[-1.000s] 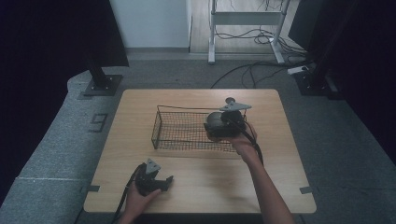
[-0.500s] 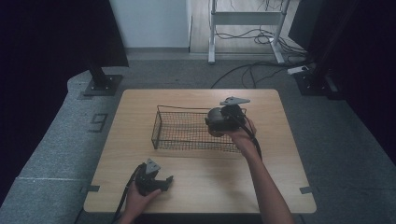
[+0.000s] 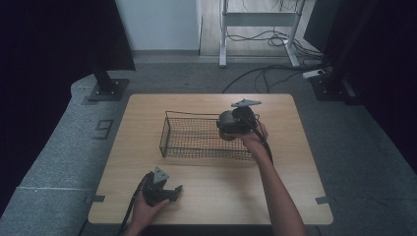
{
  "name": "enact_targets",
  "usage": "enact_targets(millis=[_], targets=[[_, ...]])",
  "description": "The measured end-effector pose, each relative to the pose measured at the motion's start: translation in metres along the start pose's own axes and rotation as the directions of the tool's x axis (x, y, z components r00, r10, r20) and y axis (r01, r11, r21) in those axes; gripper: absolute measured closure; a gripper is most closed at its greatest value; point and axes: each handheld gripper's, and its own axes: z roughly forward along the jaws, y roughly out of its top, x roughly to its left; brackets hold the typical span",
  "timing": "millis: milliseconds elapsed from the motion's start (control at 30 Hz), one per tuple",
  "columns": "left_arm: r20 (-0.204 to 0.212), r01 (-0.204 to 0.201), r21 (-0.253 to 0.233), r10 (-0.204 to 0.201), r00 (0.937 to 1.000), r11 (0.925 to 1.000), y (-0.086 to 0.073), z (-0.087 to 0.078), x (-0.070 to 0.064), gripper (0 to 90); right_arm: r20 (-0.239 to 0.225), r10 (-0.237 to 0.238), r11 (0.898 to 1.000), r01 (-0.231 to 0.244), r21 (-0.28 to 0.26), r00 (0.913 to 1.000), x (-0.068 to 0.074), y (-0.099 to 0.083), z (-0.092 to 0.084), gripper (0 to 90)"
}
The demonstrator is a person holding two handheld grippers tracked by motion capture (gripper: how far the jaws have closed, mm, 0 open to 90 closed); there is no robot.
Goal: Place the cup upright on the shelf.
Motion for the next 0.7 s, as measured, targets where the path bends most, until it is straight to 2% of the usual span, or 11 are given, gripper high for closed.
enact_targets(millis=[500, 700], targets=[[0.001, 0.000, 0.001, 0.000, 1.0000, 1.0000, 0.000, 0.000, 0.000, 16.0, 0.022, 0.027, 1.000, -0.027, 0.007, 0.9994, -0.007, 0.005, 0.010, 13.3], [0.000, 0.000, 0.001, 0.000, 1.0000, 1.0000, 0.000, 0.000, 0.000, 16.0, 0.031, 0.026, 0.999, -0.027, 0.036, 0.9992, -0.008, 0.000, 0.019, 13.3]])
